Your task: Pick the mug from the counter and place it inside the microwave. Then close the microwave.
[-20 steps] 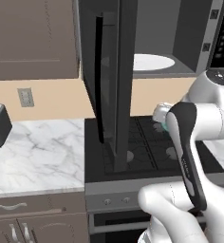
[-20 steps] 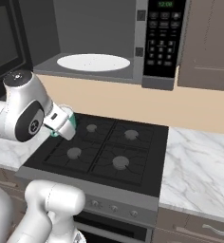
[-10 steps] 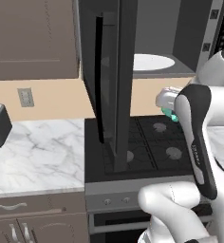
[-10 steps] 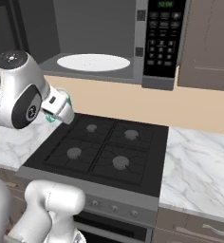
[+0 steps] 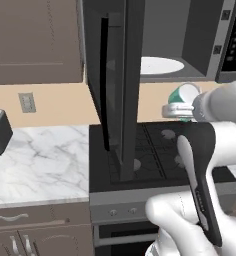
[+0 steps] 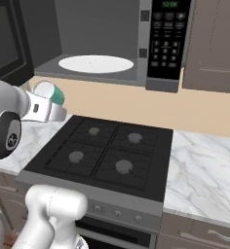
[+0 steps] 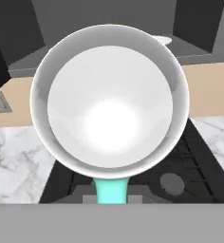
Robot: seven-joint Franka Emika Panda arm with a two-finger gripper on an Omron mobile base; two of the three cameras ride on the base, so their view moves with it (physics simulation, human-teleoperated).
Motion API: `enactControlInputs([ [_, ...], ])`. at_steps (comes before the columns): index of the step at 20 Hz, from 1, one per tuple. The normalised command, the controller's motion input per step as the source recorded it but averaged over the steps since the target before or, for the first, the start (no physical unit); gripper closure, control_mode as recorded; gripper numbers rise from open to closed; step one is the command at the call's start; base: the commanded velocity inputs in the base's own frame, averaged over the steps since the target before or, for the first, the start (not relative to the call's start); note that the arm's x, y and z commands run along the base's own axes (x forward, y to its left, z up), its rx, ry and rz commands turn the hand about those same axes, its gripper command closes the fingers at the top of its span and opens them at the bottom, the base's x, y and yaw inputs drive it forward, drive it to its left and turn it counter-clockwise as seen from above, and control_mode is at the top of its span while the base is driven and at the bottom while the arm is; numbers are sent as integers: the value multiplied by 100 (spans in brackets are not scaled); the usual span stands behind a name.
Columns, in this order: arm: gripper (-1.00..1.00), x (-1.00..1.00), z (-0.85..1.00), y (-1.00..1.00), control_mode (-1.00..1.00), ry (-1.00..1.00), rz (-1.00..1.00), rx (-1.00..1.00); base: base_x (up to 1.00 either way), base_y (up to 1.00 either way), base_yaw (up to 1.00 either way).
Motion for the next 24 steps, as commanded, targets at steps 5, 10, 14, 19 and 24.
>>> enactControlInputs([
  [5,100,-28,33,-2,-100,-22,1,-12,0,0,0],
  [10,100,0,63,-17,-100,3,1,-2,0,0,0],
  [14,100,0,59,-15,-100,24,0,0,0,0,0],
  [19,100,0,30,-3,-100,33,1,0,0,0,0],
  [24,100,0,1,0,-100,19,1,0,0,0,0],
])
